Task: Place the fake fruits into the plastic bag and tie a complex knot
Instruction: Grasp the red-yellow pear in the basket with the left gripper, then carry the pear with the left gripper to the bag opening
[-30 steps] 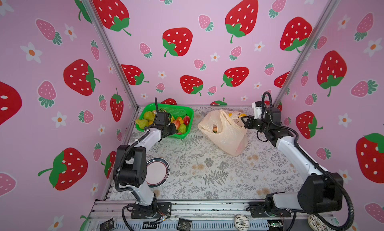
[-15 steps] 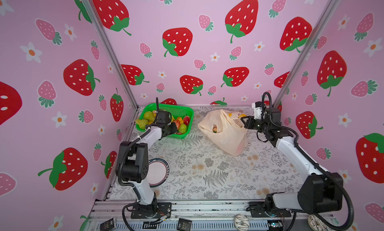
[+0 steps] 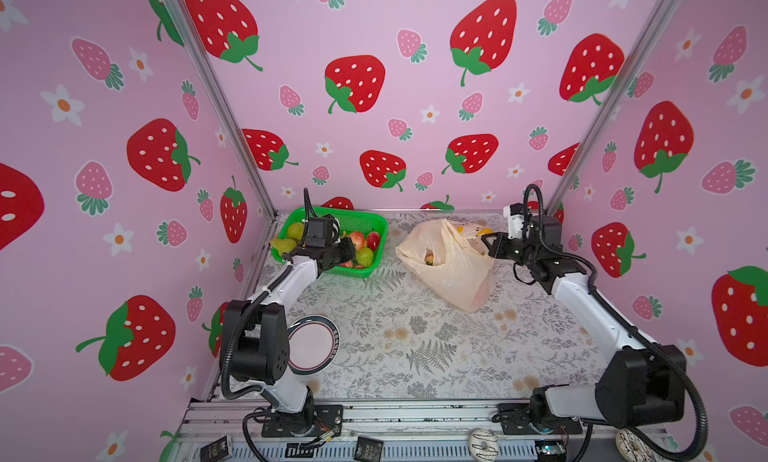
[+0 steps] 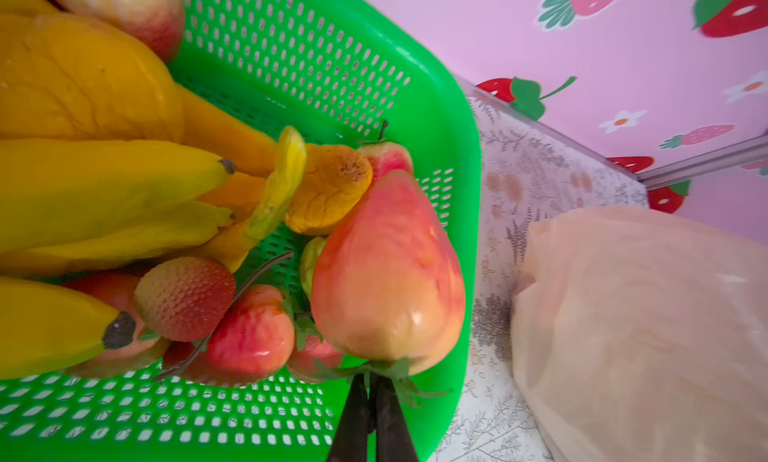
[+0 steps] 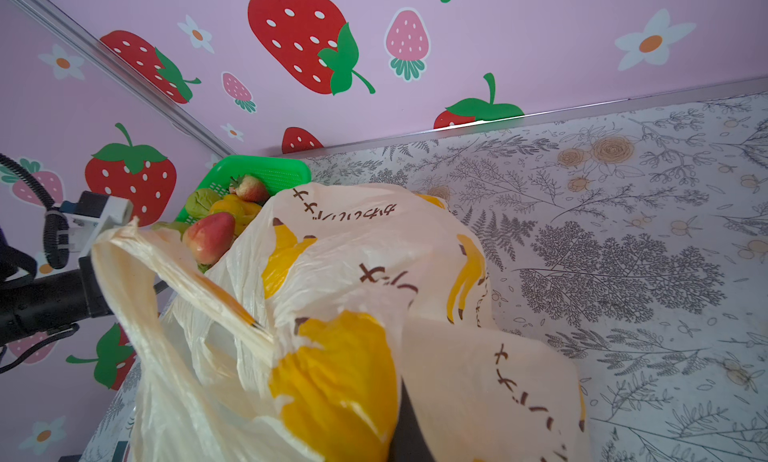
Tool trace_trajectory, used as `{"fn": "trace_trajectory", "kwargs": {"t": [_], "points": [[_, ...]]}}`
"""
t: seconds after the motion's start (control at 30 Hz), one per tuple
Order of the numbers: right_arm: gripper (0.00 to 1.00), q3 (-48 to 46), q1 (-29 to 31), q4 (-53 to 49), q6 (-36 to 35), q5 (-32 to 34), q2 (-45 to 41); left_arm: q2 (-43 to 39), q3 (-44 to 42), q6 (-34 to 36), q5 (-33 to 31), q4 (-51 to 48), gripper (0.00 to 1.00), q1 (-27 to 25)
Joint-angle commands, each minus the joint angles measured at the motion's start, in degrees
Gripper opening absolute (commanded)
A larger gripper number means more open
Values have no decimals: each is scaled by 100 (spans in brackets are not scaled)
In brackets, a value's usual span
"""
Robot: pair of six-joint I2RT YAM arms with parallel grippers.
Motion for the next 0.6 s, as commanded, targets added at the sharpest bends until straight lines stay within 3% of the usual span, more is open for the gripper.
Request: {"fn": "trace_trajectory", "kwargs": {"t": [0.0, 0.13, 0.3, 0.57], "points": [[7, -50, -1, -2, -44, -19, 25, -349, -214, -286, 497, 260, 0, -69], [7, -43, -5, 10, -43, -22, 25, -981, -423, -371, 653, 372, 0, -346], [8, -22, -3, 45, -26, -53, 62, -1634, -352, -9, 437, 377, 0, -1110], [8, -22, -5, 148, 97, -176, -10, -905, 612, 693, 386, -139, 0, -2269]]}}
